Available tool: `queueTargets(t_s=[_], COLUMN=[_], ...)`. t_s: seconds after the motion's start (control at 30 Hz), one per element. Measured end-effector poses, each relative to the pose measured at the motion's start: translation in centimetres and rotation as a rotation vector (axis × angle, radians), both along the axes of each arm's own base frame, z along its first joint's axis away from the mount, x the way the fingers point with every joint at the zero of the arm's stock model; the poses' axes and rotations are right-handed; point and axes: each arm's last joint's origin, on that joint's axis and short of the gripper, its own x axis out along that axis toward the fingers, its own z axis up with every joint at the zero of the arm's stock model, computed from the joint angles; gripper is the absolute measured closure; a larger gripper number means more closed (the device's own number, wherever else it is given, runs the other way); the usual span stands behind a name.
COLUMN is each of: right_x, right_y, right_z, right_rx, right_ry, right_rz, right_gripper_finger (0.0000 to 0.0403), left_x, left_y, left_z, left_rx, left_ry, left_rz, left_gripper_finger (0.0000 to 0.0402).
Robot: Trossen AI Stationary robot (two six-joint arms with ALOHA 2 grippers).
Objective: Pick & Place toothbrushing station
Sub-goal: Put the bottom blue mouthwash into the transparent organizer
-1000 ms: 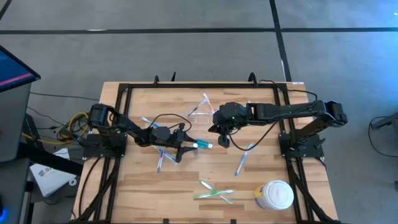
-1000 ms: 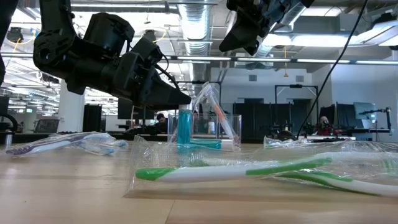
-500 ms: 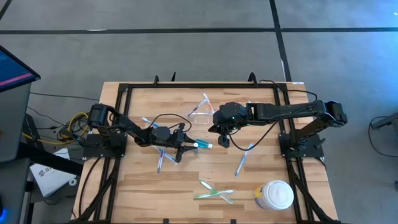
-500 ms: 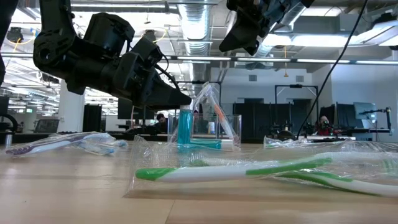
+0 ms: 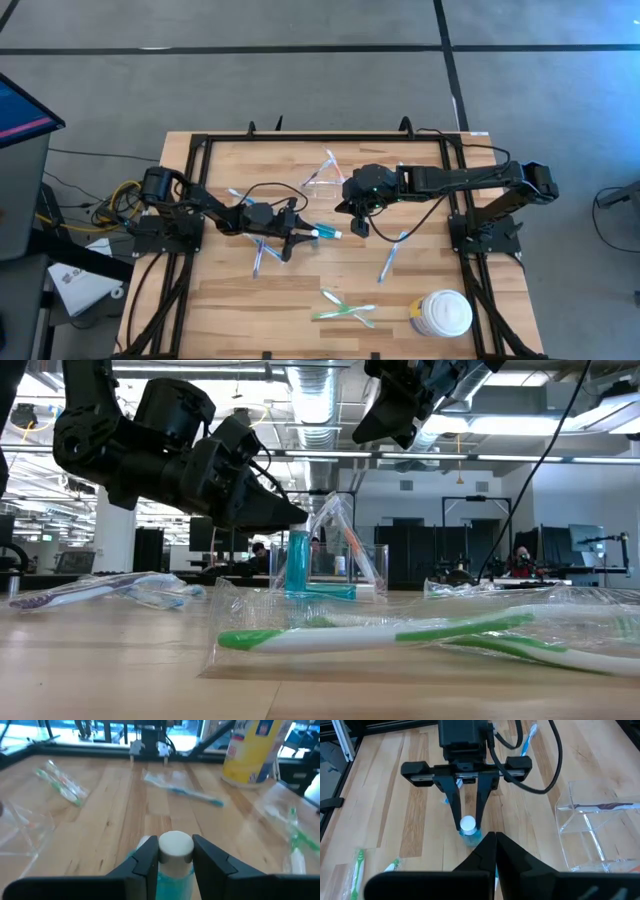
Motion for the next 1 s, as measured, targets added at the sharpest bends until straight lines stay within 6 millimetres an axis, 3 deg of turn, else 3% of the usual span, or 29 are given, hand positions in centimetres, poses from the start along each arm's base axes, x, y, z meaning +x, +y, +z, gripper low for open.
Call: queueTargets(t_s=[0.67,1.0], right_x=[0.0,0.0], right_y=[0.0,0.0], right_z=[0.0,0.0], right_rx=[-0.003,-0.003], right_ry=[-0.005,-0.005], right_rz=[0.002,0.002], right_gripper_finger=[0.0403,0.0403], left_x=[-0.5,1.9], left_y=[0.9,3.2], left_z=[3.7,5.4], left_rx=[0.02,0.036], left_ry=[-0.115,-0.077], left_rz=[0.182,0.259], left_gripper_finger=[0.0314,0.0314])
